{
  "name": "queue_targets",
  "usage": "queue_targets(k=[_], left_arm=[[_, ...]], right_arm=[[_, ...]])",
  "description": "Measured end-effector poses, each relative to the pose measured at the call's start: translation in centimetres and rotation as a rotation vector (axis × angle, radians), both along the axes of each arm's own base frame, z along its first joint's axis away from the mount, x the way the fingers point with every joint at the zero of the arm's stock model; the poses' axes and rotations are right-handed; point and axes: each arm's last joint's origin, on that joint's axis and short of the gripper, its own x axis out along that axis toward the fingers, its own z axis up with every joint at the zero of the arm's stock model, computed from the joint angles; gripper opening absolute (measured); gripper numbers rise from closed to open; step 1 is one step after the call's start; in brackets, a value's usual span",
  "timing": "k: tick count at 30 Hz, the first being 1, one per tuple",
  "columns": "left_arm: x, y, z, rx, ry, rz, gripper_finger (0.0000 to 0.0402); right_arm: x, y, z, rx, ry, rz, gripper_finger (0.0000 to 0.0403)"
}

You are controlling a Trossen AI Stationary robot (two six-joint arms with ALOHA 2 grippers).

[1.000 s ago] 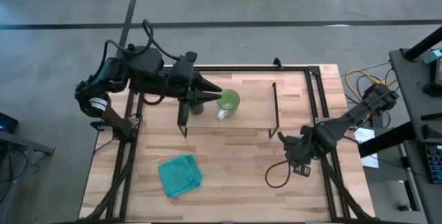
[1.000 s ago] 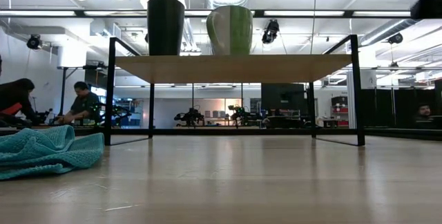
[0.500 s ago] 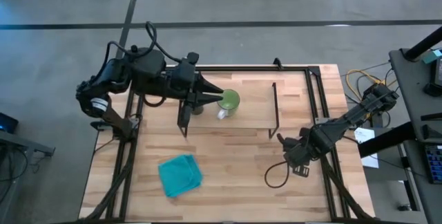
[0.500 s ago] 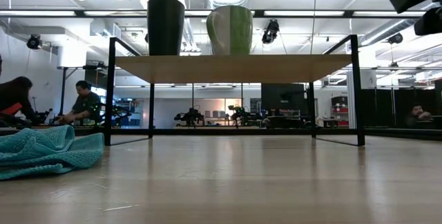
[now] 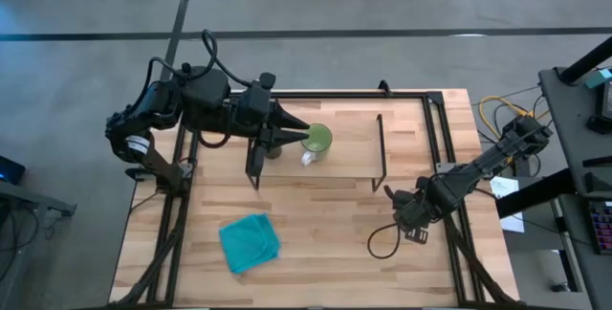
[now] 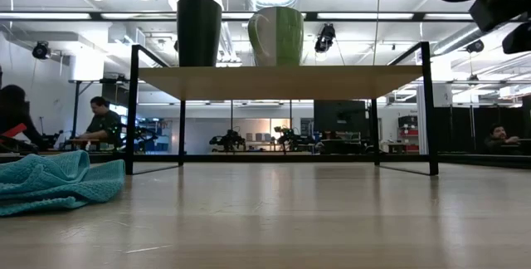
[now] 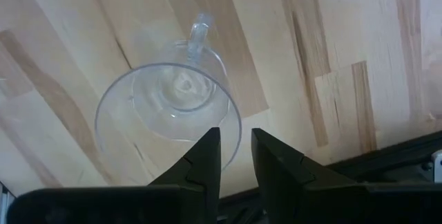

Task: Stack small to large cups/mugs on shelf
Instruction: Put the transparent mug on the shelf

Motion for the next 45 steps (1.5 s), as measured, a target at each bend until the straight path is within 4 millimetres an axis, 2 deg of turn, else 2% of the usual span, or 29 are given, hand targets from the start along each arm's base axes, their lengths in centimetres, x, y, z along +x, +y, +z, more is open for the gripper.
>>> queue_targets(k=[13,17,21,25,31,38,45], left_arm=[[0.0,0.0,0.0,-0.002,0.0,0.0,0.0068],[0.0,0.0,0.0,-0.002,0.0,0.0,0.0068],[0.0,0.0,0.0,-0.002,0.0,0.0,0.0068],[0.0,0.0,0.0,-0.002,0.0,0.0,0.0068],[0.0,0.0,0.0,-0.001,0.0,0.001,0.0068],[0.0,0.0,0.0,0.002,0.0,0.001,0.0068],[0.0,0.0,0.0,0.003,0.0,0.001,0.0068]], right_arm=[[-0.3,-0.2,-2.0,-0.002,-0.006,-0.015,0.0075],[-0.2,-0.2,-2.0,-0.002,-0.012,-0.007,0.0056],[-0.3,-0.2,-1.9,0.003,-0.019,-0.012,0.0017],[-0.1,-0.1,-1.4,0.014,-0.035,-0.015,0.001],[0.9,0.6,1.4,0.058,-0.102,0.0,0.0009],[1.4,0.6,6.9,0.003,-0.195,0.004,0.0009],[2.0,-0.8,12.0,-0.108,-0.367,-0.014,0.0009]])
